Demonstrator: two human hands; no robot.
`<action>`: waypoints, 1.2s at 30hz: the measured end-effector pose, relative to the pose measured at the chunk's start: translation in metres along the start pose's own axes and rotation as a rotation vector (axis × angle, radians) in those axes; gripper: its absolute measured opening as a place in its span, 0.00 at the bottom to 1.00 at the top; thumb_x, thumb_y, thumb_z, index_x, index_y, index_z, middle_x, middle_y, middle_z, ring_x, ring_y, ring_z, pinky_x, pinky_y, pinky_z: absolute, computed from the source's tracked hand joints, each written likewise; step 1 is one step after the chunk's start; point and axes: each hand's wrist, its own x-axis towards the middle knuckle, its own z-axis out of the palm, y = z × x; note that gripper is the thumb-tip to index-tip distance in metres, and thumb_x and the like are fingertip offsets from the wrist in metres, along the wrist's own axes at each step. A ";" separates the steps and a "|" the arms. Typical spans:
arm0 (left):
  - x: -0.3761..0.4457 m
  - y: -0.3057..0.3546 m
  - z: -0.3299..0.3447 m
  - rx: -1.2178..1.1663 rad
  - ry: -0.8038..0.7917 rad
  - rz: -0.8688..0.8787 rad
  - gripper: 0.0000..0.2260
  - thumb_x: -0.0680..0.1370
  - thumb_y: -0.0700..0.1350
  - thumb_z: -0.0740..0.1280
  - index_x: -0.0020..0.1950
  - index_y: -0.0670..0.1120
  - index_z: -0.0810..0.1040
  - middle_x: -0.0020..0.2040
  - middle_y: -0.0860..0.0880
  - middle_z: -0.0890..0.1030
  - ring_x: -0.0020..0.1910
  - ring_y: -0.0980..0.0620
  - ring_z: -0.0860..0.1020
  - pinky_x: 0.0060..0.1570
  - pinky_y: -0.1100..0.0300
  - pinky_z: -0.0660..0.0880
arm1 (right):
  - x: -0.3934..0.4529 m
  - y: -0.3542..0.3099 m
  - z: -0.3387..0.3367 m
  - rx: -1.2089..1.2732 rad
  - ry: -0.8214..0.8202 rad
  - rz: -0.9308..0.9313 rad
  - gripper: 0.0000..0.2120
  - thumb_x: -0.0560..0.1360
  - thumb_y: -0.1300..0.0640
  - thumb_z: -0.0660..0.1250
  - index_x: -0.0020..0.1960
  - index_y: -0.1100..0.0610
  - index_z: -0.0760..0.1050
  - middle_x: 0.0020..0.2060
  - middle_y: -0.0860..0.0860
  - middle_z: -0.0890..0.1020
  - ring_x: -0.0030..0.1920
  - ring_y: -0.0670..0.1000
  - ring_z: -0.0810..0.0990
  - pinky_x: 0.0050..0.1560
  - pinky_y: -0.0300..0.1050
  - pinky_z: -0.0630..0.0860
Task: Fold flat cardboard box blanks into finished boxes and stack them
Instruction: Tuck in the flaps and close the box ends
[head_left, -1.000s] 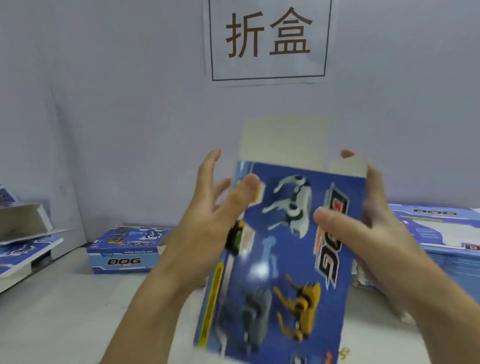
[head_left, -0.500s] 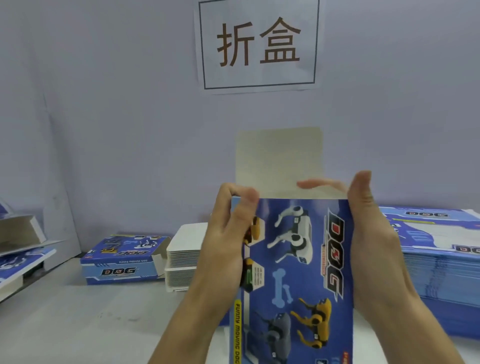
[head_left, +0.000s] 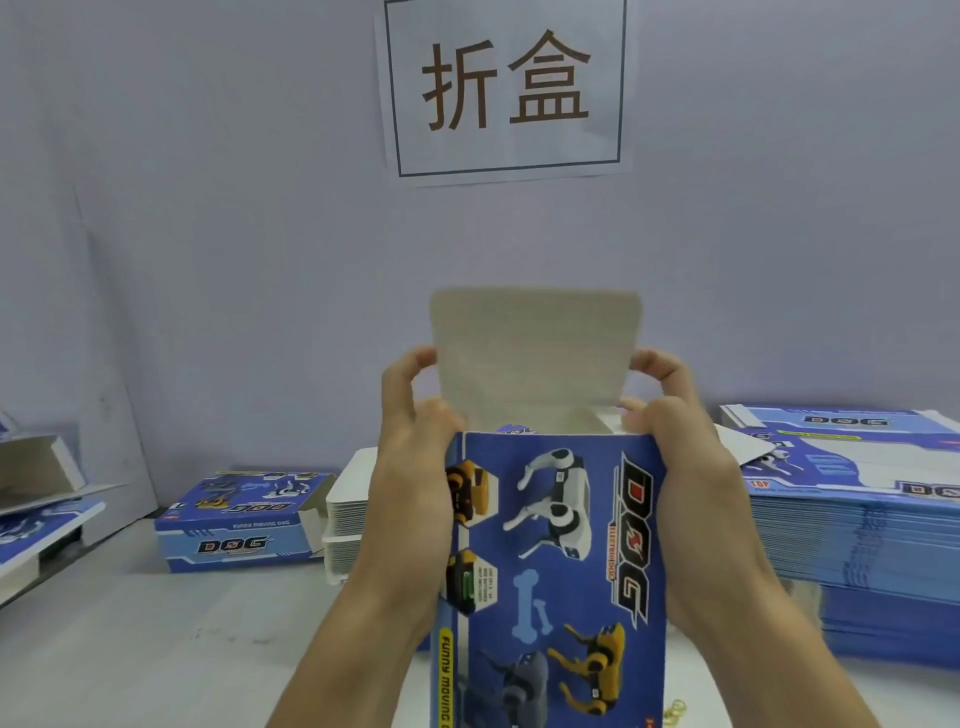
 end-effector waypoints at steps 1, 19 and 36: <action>-0.001 0.001 -0.001 -0.054 -0.005 0.019 0.13 0.73 0.52 0.60 0.56 0.55 0.77 0.44 0.46 0.78 0.36 0.48 0.74 0.33 0.54 0.73 | -0.001 0.001 0.000 0.078 -0.004 -0.012 0.11 0.70 0.50 0.60 0.51 0.51 0.73 0.37 0.61 0.74 0.30 0.57 0.77 0.30 0.45 0.73; 0.001 0.003 -0.012 0.195 -0.116 0.303 0.12 0.79 0.56 0.62 0.54 0.51 0.78 0.57 0.60 0.80 0.42 0.58 0.83 0.31 0.65 0.77 | 0.001 0.014 -0.009 -0.369 0.117 -0.461 0.09 0.78 0.50 0.65 0.53 0.53 0.80 0.56 0.47 0.84 0.58 0.45 0.82 0.51 0.43 0.80; 0.014 0.015 -0.074 0.453 -0.126 0.008 0.31 0.56 0.67 0.80 0.57 0.63 0.77 0.43 0.59 0.82 0.40 0.63 0.80 0.43 0.66 0.77 | 0.009 0.001 -0.052 0.104 0.092 0.178 0.22 0.73 0.41 0.61 0.64 0.41 0.79 0.65 0.59 0.79 0.61 0.59 0.82 0.59 0.65 0.75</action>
